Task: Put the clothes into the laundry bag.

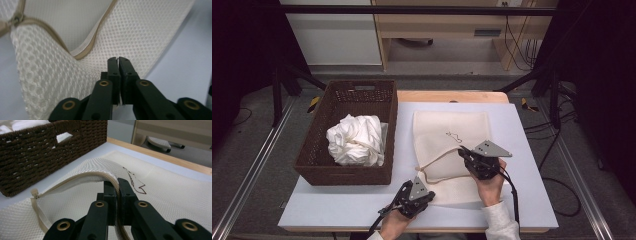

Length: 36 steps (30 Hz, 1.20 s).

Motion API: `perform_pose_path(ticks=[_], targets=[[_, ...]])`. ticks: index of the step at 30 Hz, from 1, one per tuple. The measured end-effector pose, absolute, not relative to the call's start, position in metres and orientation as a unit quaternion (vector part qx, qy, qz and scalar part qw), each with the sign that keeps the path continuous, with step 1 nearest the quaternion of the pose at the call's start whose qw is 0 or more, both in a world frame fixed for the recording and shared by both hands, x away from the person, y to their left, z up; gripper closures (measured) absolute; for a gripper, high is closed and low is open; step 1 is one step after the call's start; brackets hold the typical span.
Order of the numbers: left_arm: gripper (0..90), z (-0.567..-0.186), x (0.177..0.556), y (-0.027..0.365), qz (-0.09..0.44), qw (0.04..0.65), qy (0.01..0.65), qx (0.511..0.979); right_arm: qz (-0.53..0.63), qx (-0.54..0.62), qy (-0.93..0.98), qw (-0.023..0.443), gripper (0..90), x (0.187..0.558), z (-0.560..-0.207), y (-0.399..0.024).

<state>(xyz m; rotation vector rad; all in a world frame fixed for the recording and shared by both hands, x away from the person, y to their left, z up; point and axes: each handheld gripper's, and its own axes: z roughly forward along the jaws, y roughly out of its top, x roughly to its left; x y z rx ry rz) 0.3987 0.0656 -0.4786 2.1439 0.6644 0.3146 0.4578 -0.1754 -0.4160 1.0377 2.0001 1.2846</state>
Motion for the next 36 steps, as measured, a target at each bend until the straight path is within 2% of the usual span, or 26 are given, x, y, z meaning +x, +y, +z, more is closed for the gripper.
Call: perform_pose_path(ticks=[4, 9, 11, 15, 22, 25, 29, 31, 36], targets=[[72.2, -0.460, 0.394, 0.073, 0.140, 0.450, 0.259, 0.843, 0.476, 0.385, 0.745, 0.265, 86.2, 0.457, -0.419, -0.176], [42.6, -0.435, 0.393, 0.089, 0.159, 0.477, 0.277, 0.819, 0.484, 0.387, 0.742, 0.255, 86.2, 0.454, -0.420, -0.179], [36.7, -0.427, 0.394, 0.096, 0.164, 0.485, 0.286, 0.810, 0.486, 0.385, 0.743, 0.253, 86.2, 0.454, -0.420, -0.179], [33.0, -0.403, 0.396, 0.115, 0.172, 0.512, 0.299, 0.787, 0.484, 0.385, 0.744, 0.251, 86.0, 0.453, -0.420, -0.180], [24.4, -0.350, 0.416, 0.171, 0.241, 0.520, 0.339, 0.746, 0.483, 0.386, 0.744, 0.254, 85.7, 0.452, -0.418, -0.182], [20.8, -0.334, 0.432, 0.189, 0.260, 0.497, 0.351, 0.750, 0.481, 0.386, 0.746, 0.253, 85.7, 0.452, -0.419, -0.181], [16.8, -0.320, 0.471, 0.217, 0.286, 0.465, 0.377, 0.748, 0.476, 0.386, 0.749, 0.251, 85.6, 0.454, -0.421, -0.179], [13.9, -0.322, 0.490, 0.227, 0.304, 0.440, 0.397, 0.746, 0.474, 0.385, 0.751, 0.251, 85.6, 0.454, -0.422, -0.179], [11.1, -0.344, 0.529, 0.238, 0.300, 0.376, 0.421, 0.769, 0.471, 0.388, 0.753, 0.246, 85.5, 0.456, -0.423, -0.179]])
